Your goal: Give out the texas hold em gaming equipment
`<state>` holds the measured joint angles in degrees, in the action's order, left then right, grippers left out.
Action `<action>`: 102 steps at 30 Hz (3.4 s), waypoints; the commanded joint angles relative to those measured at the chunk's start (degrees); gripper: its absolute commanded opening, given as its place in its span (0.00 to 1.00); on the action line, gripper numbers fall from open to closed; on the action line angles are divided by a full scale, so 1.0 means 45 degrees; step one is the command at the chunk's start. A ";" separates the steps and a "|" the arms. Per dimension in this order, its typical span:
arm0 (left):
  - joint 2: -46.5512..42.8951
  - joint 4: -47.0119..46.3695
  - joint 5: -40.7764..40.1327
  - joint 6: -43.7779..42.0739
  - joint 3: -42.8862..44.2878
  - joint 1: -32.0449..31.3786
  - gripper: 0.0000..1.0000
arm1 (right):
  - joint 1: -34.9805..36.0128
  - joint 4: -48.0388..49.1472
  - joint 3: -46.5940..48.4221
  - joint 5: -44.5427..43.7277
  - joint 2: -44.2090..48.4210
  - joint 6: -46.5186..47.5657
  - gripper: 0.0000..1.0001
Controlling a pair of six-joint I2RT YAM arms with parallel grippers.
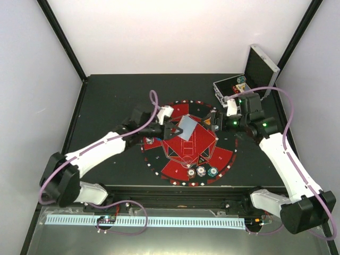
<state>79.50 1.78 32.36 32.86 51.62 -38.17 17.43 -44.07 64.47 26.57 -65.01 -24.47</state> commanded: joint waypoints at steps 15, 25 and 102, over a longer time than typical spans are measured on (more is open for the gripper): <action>-0.3089 0.5060 0.8025 -0.5193 0.0305 0.1278 0.02 | 0.2262 0.2025 -0.0986 0.8505 -0.1579 0.1788 0.82; -0.2526 0.6279 0.7800 -0.6209 0.0949 0.1276 0.01 | 0.2805 0.3298 -0.1557 0.9769 -0.1622 0.1082 0.41; -0.1616 0.7058 -0.4661 -1.0136 0.1519 -0.1556 0.98 | 0.4116 0.8616 -0.2705 0.5424 -0.3495 -0.4215 0.01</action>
<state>71.59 31.27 10.96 -14.35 56.14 -45.04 35.55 -6.87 52.05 50.87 -81.34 -43.97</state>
